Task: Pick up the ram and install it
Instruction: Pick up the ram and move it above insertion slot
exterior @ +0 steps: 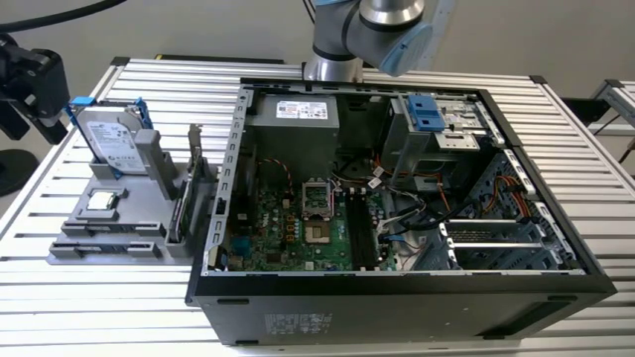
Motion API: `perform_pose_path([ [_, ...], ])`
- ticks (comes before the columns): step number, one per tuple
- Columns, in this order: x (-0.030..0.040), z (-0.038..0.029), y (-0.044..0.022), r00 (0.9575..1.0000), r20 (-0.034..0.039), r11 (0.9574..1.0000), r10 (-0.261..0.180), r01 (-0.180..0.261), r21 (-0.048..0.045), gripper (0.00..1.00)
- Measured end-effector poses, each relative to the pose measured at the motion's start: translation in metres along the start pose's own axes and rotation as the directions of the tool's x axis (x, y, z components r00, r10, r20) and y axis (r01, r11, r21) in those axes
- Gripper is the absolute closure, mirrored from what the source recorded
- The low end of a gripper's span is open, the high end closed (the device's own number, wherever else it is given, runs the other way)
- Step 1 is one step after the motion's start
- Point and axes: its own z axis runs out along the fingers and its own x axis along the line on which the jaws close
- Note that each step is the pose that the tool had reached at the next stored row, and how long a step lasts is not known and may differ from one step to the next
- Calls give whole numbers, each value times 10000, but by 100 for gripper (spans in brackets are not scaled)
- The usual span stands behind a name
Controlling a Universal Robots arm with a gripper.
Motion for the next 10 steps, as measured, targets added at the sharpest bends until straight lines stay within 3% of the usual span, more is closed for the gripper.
perform_pose_path([
  [10,10,-2,-1,9982,29,9982,593,-593,8,0],
])
